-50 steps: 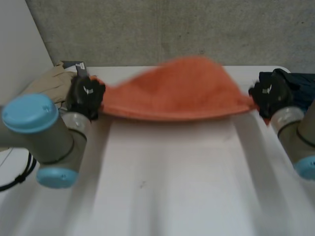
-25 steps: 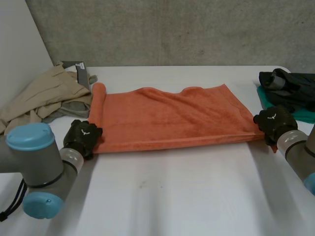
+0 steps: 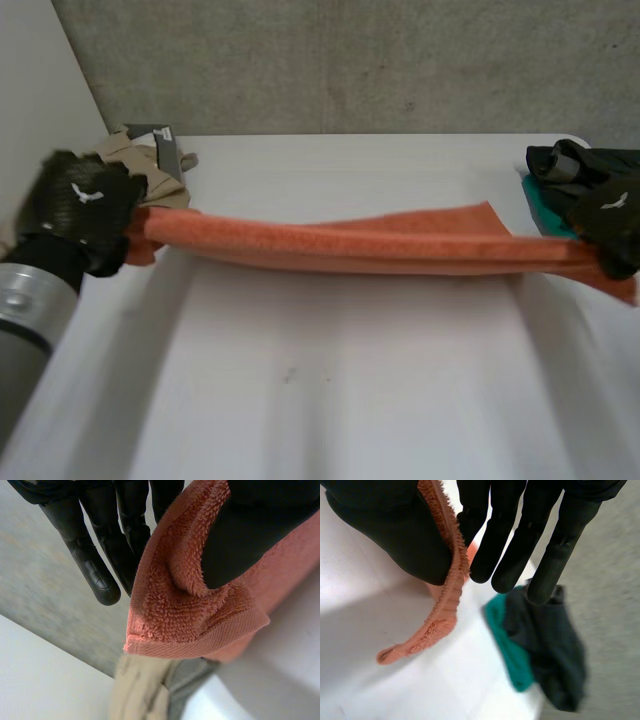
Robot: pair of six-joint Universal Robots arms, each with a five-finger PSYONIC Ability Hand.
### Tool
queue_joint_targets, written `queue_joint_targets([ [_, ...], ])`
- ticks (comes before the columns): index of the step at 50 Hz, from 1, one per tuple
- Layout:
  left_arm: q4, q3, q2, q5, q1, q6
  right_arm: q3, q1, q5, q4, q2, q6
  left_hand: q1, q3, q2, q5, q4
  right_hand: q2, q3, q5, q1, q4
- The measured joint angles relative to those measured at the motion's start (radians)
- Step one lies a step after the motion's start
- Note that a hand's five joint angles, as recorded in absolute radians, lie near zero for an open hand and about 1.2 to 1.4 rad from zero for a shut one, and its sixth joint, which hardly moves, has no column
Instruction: Fold the laundry.
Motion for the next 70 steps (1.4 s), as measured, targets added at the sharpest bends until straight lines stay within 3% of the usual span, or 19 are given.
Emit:
queue_joint_targets([
  [4, -0.144, 0.051, 0.1, 0.027, -0.002, -0.002, -0.044, -0.012, -0.005, 0.144, -0.132, -0.083, 0.006, 0.0, 0.0, 0.0, 0.0, 0.0, 0.0, 0.0, 0.0, 0.0],
  [9, -0.278, 0.119, 0.068, 0.073, -0.001, -0.006, -0.076, -0.01, -0.006, 0.235, -0.179, -0.146, 0.016, 0.0, 0.001, 0.009, 0.0, 0.0, 0.0, 0.0, 0.0, 0.0],
  [19, -0.333, 0.29, -0.361, 0.082, 0.002, -0.002, -0.171, 0.063, 0.06, 0.221, 0.148, -0.178, 0.016, 0.0, 0.001, 0.009, 0.0, 0.0, 0.0, 0.0, 0.0, 0.0],
  [25, -0.34, 0.572, -0.629, 0.018, -0.002, 0.021, -0.357, 0.109, 0.157, 0.074, 0.352, -0.177, 0.016, 0.001, 0.001, 0.009, 0.004, 0.0, 0.0, 0.0, 0.0, 0.0],
  [33, -0.329, 1.05, -0.786, -0.047, -0.026, 0.115, -0.641, 0.132, 0.2, -0.287, 0.446, -0.157, 0.016, 0.001, 0.001, 0.009, 0.004, 0.0, 0.0, 0.006, 0.0, 0.0],
  [37, -0.21, 1.304, -0.81, -0.051, -0.037, 0.145, -0.727, 0.147, 0.201, -0.537, 0.424, -0.132, 0.016, 0.001, 0.002, 0.01, 0.005, 0.0, 0.0, 0.015, 0.0, 0.0],
  [41, -0.054, 1.399, -0.793, -0.036, -0.04, 0.14, -0.747, 0.16, 0.2, -0.681, 0.389, -0.113, 0.016, 0.001, 0.002, 0.028, 0.005, 0.0, 0.0, 0.03, 0.0, 0.0],
  [47, 0.049, 1.331, -0.772, -0.022, -0.036, 0.119, -0.718, 0.173, 0.198, -0.691, 0.369, -0.103, 0.024, 0.002, 0.002, 0.028, 0.004, 0.0, 0.0, 0.03, 0.0, 0.0],
  [68, 0.097, 0.601, -0.831, 0.001, -0.04, 0.102, -0.293, 0.179, 0.167, -0.467, 0.516, 0.032, 0.025, 0.002, 0.002, 0.028, 0.004, 0.0, 0.0, 0.03, 0.0, 0.0],
  [70, 0.104, 0.548, -0.832, 0.003, -0.041, 0.103, -0.254, 0.176, 0.164, -0.448, 0.515, 0.043, 0.006, -0.091, -0.095, -0.047, -0.095, 0.0, 0.0, 0.03, 0.0, 0.0],
])
